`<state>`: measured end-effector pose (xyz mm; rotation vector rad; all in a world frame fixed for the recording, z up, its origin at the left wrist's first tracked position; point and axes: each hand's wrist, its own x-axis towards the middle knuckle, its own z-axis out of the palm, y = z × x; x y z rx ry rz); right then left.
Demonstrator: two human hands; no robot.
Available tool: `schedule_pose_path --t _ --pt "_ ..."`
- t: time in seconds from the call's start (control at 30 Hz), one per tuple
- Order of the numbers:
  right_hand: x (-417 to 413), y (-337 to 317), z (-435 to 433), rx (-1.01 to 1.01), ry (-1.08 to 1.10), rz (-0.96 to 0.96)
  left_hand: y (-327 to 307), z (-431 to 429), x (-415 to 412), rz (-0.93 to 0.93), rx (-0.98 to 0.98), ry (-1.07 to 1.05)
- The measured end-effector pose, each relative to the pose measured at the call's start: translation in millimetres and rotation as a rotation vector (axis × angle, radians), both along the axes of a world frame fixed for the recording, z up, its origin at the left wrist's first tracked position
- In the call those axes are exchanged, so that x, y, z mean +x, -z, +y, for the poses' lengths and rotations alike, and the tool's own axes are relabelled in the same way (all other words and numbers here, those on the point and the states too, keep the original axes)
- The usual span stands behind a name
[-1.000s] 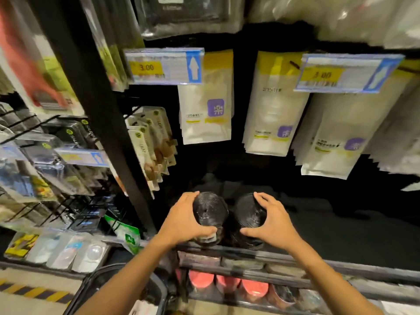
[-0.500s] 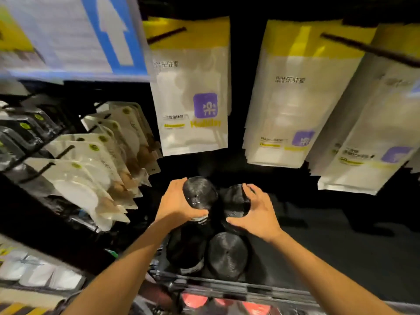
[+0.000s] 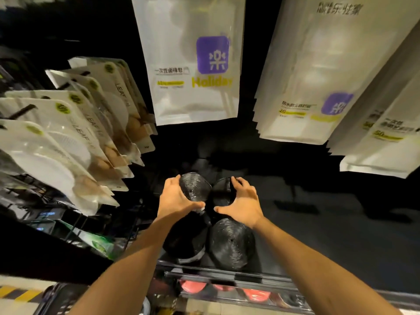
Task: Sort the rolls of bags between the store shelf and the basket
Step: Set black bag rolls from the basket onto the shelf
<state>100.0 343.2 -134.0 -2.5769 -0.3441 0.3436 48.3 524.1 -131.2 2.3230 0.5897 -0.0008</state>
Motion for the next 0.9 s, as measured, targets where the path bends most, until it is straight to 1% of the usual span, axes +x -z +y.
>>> schedule_pose_path --t 0.13,0.27,0.37,0.43,0.5,0.63,0.73,0.83,0.9 --pt "-4.7 12.2 3.4 -0.084 -0.026 -0.008 13.8 0.9 -4.3 0.017 -0.015 -0.019" --pt "-5.5 14.6 2.0 -0.126 -0.059 -0.028 14.1 3.2 -3.3 0.043 -0.003 0.046" --pt "-5.1 11.1 -1.5 -0.129 -0.087 -0.008 11.2 0.7 -5.8 0.063 0.062 0.060" --pt "-7.3 6.8 -4.5 -0.123 -0.109 -0.036 5.9 -1.7 -11.2 0.027 0.121 0.074" --pt "-11.4 -0.1 -8.4 -0.106 -0.120 -0.078 -2.3 -4.1 -20.5 -0.032 0.110 0.087" --pt "-30.0 -18.2 -16.4 -0.056 -0.139 -0.102 -20.6 -13.4 -50.6 -0.131 0.085 0.079" --pt "-53.9 -29.8 -25.0 -0.013 -0.179 -0.137 -40.4 -27.4 -80.8 -0.104 0.120 0.049" --pt "-83.3 -40.2 -33.2 0.016 -0.241 -0.110 -51.6 -40.4 -115.9 -0.055 0.101 0.077" --pt "-104.2 -46.2 -35.5 0.050 -0.264 -0.114 -56.0 -46.3 -138.7 -0.077 0.135 0.111"
